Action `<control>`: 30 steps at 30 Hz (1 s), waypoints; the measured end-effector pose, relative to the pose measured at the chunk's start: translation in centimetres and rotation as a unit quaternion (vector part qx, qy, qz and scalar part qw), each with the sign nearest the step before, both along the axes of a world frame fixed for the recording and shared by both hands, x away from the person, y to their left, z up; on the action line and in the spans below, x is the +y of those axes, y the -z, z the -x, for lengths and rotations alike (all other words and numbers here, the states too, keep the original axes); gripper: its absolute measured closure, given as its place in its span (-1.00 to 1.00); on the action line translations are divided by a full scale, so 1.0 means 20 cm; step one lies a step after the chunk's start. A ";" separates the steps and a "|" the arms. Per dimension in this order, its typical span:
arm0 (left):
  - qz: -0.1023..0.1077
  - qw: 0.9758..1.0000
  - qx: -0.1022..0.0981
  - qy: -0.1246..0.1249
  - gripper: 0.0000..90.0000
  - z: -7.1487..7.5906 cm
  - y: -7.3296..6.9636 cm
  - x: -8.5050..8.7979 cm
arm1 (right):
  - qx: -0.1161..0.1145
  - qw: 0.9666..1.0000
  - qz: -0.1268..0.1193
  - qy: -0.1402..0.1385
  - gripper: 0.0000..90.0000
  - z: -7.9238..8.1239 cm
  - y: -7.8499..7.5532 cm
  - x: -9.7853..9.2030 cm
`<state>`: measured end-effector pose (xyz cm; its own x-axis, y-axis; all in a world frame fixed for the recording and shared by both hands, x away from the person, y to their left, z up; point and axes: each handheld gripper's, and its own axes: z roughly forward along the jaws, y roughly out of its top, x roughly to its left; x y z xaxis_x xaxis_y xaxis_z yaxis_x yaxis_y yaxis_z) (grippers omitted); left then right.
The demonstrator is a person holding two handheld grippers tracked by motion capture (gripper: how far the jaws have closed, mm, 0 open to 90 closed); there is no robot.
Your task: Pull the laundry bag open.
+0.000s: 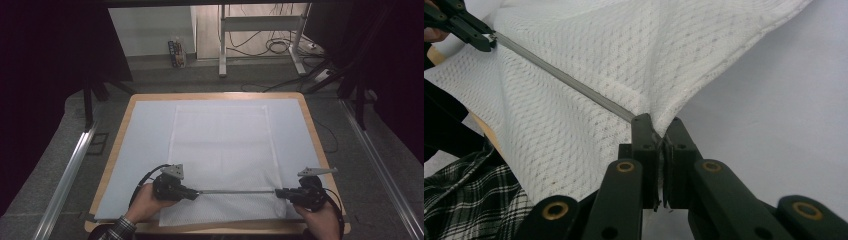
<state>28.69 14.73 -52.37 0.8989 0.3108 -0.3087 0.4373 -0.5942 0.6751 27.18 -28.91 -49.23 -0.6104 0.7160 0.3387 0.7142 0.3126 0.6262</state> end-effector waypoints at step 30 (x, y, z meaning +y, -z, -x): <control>0.000 1.000 -0.004 -0.018 0.94 0.05 0.00 0.13 | 0.000 1.000 -0.002 0.001 0.90 0.00 0.00 -0.01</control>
<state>27.77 17.28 -52.30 0.8896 0.3426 -0.3019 0.4529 -0.5781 0.6787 27.26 -29.02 -49.28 -0.6095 0.7158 0.3408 0.7144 0.3096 0.6275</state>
